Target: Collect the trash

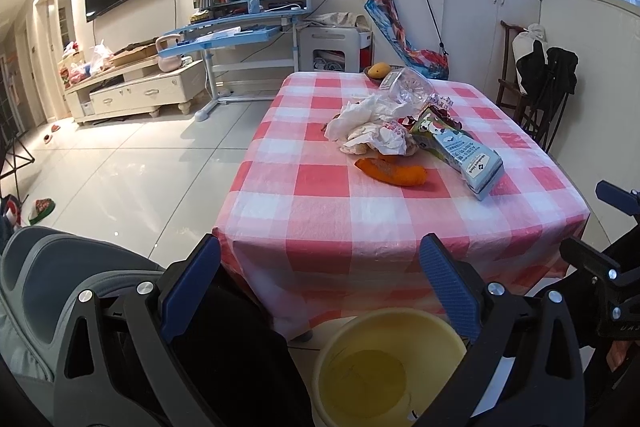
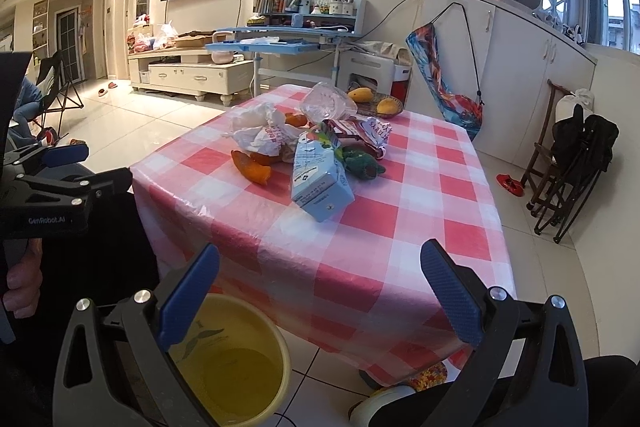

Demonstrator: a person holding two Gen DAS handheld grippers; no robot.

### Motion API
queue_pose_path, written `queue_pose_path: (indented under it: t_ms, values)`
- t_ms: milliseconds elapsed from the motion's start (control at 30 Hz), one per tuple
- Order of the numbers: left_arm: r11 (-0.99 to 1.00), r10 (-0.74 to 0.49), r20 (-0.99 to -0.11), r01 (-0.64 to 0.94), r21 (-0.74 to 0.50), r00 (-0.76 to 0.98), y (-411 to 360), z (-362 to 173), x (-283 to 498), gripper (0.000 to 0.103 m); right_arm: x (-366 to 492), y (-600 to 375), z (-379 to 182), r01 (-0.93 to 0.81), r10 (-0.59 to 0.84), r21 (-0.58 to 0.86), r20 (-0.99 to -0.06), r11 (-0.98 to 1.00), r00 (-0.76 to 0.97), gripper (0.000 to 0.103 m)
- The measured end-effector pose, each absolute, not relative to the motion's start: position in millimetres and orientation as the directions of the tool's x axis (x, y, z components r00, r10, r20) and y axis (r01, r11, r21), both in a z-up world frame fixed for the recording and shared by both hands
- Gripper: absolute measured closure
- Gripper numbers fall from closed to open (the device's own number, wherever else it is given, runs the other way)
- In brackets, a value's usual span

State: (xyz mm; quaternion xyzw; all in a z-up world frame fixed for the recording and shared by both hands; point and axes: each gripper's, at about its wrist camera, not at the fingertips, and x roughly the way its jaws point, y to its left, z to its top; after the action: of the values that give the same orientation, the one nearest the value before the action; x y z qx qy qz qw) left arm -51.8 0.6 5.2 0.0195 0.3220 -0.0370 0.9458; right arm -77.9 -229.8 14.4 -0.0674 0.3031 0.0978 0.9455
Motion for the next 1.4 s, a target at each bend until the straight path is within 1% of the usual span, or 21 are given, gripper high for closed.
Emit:
queue_pose_path:
  t_ms: [167, 333, 433, 533, 633, 933, 1033, 1133, 1200, 1233, 1333, 1367, 1400]
  values:
    - [0.998, -0.064, -0.614, 0.067, -0.019, 0.787, 6, 4, -50, 0.007, -77, -227, 12, -0.235, 0.142, -0.084, -0.593, 0.968, 0.793, 0.007]
    - [0.997, -0.069, -0.620, 0.044, -0.056, 0.782, 14, 3, -48, 0.007, -69, -228, 10, -0.250, 0.177, -0.033, -0.616, 0.968, 0.767, 0.007]
    - [0.997, -0.069, -0.625, 0.032, -0.070, 0.778, 18, 3, -47, 0.007, -62, -228, 5, -0.253, 0.203, 0.006, -0.616, 0.967, 0.761, 0.007]
    - [0.997, -0.065, -0.630, 0.025, -0.072, 0.774, 18, 2, -47, 0.007, -56, -227, 3, -0.260, 0.230, 0.044, -0.623, 0.964, 0.747, 0.007]
    - [0.998, -0.056, -0.633, 0.023, -0.061, 0.773, 16, 1, -47, 0.007, -50, -229, 4, -0.252, 0.227, 0.047, -0.614, 0.967, 0.756, 0.007]
    - [0.998, -0.056, -0.646, 0.028, -0.054, 0.761, 13, 0, -45, 0.007, -1, -224, 4, -0.258, 0.202, 0.009, -0.645, 0.966, 0.737, 0.007]
    - [0.996, -0.084, -0.646, 0.036, -0.086, 0.759, 17, 5, -32, 0.007, 16, -217, -1, -0.268, 0.190, -0.016, -0.667, 0.963, 0.721, 0.007]
    - [0.995, -0.097, -0.660, 0.049, -0.091, 0.745, 17, 6, -12, 0.007, 34, -209, -7, -0.285, 0.170, -0.053, -0.694, 0.957, 0.699, 0.009]
    - [0.994, -0.107, -0.664, 0.061, -0.091, 0.740, 14, 8, 4, 0.007, 43, -205, -9, -0.296, 0.161, -0.072, -0.708, 0.952, 0.687, 0.015]
    - [0.993, -0.115, -0.670, 0.067, -0.098, 0.734, 12, 8, 13, 0.007, 46, -204, -10, -0.301, 0.158, -0.077, -0.716, 0.950, 0.680, 0.016]
    - [0.985, -0.154, -0.687, 0.059, -0.159, 0.710, 11, 7, 44, 0.007, 58, -203, -16, -0.316, 0.160, -0.076, -0.737, 0.946, 0.657, 0.027]
    - [0.981, -0.169, -0.692, 0.053, -0.185, 0.702, 10, 7, 56, 0.007, 61, -206, -19, -0.318, 0.166, -0.065, -0.745, 0.946, 0.646, 0.034]
    - [0.981, -0.169, -0.693, 0.048, -0.190, 0.700, 10, 7, 64, 0.007, 65, -208, -21, -0.321, 0.173, -0.053, -0.755, 0.946, 0.633, 0.044]
